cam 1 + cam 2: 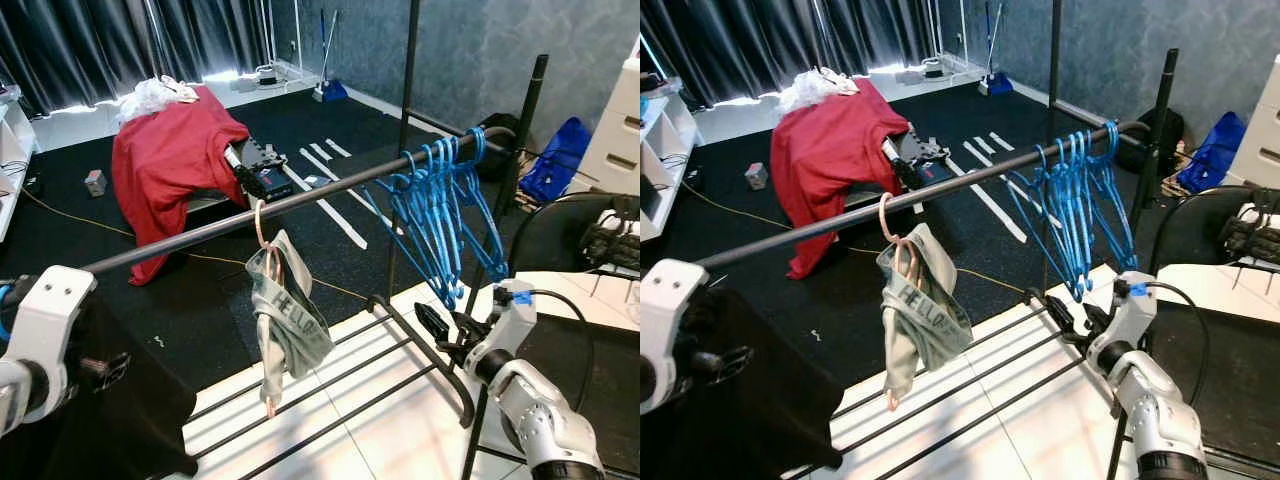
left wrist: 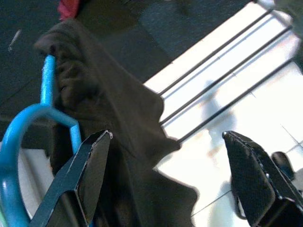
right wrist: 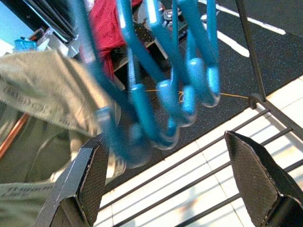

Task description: Hang hanger

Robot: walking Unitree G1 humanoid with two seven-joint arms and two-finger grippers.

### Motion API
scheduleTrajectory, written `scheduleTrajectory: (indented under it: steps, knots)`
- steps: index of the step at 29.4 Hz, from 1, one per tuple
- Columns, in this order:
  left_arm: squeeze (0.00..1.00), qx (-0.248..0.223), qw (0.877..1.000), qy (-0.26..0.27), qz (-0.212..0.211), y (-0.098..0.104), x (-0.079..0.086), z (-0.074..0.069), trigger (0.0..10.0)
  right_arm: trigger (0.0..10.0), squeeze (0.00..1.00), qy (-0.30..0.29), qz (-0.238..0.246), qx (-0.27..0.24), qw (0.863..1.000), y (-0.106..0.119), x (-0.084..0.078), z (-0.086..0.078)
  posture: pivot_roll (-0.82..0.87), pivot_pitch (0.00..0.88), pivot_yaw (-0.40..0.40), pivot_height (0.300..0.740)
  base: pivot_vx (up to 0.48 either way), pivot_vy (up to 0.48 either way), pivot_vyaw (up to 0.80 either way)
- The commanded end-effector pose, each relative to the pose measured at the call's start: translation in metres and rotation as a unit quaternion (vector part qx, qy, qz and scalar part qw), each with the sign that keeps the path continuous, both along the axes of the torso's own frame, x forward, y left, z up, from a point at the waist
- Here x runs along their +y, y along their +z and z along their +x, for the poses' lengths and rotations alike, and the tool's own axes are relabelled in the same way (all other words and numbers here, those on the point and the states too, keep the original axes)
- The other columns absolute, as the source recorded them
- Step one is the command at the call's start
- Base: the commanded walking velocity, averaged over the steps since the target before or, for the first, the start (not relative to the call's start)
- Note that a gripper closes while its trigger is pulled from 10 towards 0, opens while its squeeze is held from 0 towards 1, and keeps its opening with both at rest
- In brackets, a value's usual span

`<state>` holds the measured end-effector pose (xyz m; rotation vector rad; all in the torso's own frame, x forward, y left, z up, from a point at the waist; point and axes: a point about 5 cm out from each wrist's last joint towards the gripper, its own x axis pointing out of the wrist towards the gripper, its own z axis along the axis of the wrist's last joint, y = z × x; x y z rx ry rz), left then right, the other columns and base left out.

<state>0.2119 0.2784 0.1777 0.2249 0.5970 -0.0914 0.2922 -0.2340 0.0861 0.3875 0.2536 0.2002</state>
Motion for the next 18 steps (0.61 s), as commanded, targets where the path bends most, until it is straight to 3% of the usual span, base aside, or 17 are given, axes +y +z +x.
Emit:
scheduleTrajectory:
  steps: [1,2,4,5,7,8,10,14,18]
  knots:
    - [0.0,-0.021,0.999,-0.028,0.009,0.005,-0.004,-0.001,10.0,10.0,0.0,0.009,0.009,0.011,1.0,-0.004,0.004,0.001,-0.1,0.0,0.027,0.731,0.0,0.0,0.0]
    - [0.0,-0.021,0.999,-0.028,0.009,0.005,-0.004,-0.001,10.0,10.0,0.0,0.009,0.009,0.011,1.0,-0.004,0.004,0.001,-0.1,0.0,0.027,0.731,0.0,0.0,0.0]
    - [0.0,-0.101,0.99,-0.09,-0.028,0.005,-0.034,0.007,10.0,10.0,0.0,0.01,0.01,0.011,1.0,-0.003,0.005,0.001,-0.1,0.0,0.029,0.731,0.0,0.0,0.0]
    - [0.0,-0.101,0.99,-0.09,-0.028,0.005,-0.034,0.007,10.0,10.0,0.0,0.01,0.01,0.011,1.0,-0.003,0.005,0.001,-0.1,0.0,0.029,0.731,0.0,0.0,0.0]
    - [0.0,-0.151,0.979,-0.111,-0.081,0.003,-0.057,0.012,10.0,10.0,0.0,0.01,0.01,0.011,1.0,-0.003,0.005,0.001,-0.11,0.0,0.03,0.731,0.0,0.0,0.0]
    - [0.0,-0.151,0.979,-0.111,-0.081,0.003,-0.057,0.012,10.0,10.0,0.0,0.01,0.01,0.011,1.0,-0.003,0.005,0.001,-0.11,0.0,0.03,0.731,0.0,0.0,0.0]
    - [0.0,-0.153,0.969,-0.121,-0.15,-0.008,-0.081,0.016,10.0,10.0,0.0,0.009,0.011,0.01,1.0,-0.003,0.005,0.001,-0.12,0.0,0.035,0.731,-0.459,0.0,0.0]
    - [0.0,-0.154,0.962,-0.137,-0.179,-0.012,-0.093,0.014,10.0,10.0,0.0,0.008,0.011,0.01,1.0,-0.004,0.005,0.001,-0.11,0.0,0.036,0.731,-0.48,0.0,0.0]
    - [0.0,-0.168,0.958,-0.139,-0.188,-0.01,-0.095,0.014,10.0,10.0,0.0,0.008,0.011,0.009,1.0,-0.003,0.005,0.001,-0.11,0.0,0.034,0.731,-0.48,0.0,0.0]
